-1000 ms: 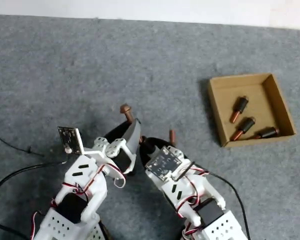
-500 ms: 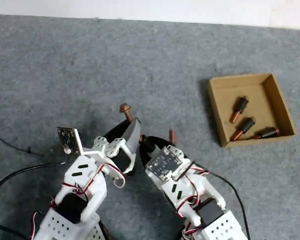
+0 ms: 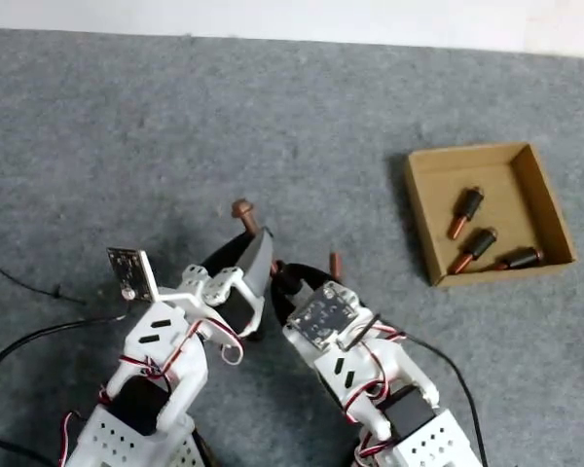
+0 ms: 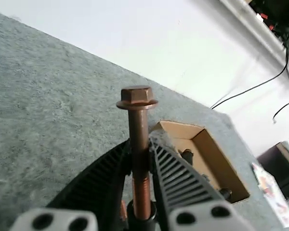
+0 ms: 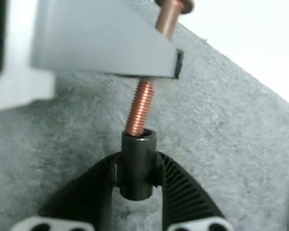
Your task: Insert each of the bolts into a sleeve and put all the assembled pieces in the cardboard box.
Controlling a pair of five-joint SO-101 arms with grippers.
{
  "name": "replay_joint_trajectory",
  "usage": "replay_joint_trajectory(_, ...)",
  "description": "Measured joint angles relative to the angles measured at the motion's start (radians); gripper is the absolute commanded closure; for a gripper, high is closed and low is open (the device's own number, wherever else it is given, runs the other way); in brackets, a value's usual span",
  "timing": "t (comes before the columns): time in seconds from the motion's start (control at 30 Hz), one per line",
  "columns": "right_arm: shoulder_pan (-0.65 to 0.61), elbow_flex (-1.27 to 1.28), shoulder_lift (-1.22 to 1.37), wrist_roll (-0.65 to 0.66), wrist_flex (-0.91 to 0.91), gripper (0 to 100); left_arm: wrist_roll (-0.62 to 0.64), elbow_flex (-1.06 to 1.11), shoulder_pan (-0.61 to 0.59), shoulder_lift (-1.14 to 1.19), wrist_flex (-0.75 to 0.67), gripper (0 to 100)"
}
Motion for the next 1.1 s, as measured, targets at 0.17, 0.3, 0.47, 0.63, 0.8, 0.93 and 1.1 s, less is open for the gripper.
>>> replay_joint_trajectory(0.17, 0.0, 0.0, 0.0, -0.015, -0.002, 99.4, 0.026, 0.0, -0.008, 0.005, -0.009, 99)
replay_joint_trajectory(0.3, 0.0, 0.0, 0.0, -0.018, -0.002, 99.4, 0.026, 0.0, -0.008, 0.005, -0.009, 99)
replay_joint_trajectory(0.47, 0.0, 0.0, 0.0, -0.021, -0.002, 99.4, 0.026, 0.0, -0.008, 0.005, -0.012, 99)
replay_joint_trajectory(0.63, 0.0, 0.0, 0.0, -0.021, -0.002, 99.4, 0.026, 0.0, -0.008, 0.005, -0.015, 99)
replay_joint_trajectory(0.8, 0.0, 0.0, 0.0, -0.021, -0.005, 99.4, 0.028, 0.005, -0.008, 0.008, -0.048, 99)
replay_joint_trajectory(0.93, 0.0, 0.0, 0.0, -0.021, -0.018, 99.4, 0.031, 0.008, -0.008, 0.008, -0.069, 99)
replay_joint_trajectory(1.1, 0.0, 0.0, 0.0, -0.021, -0.018, 99.4, 0.029, 0.008, -0.008, 0.008, -0.069, 99)
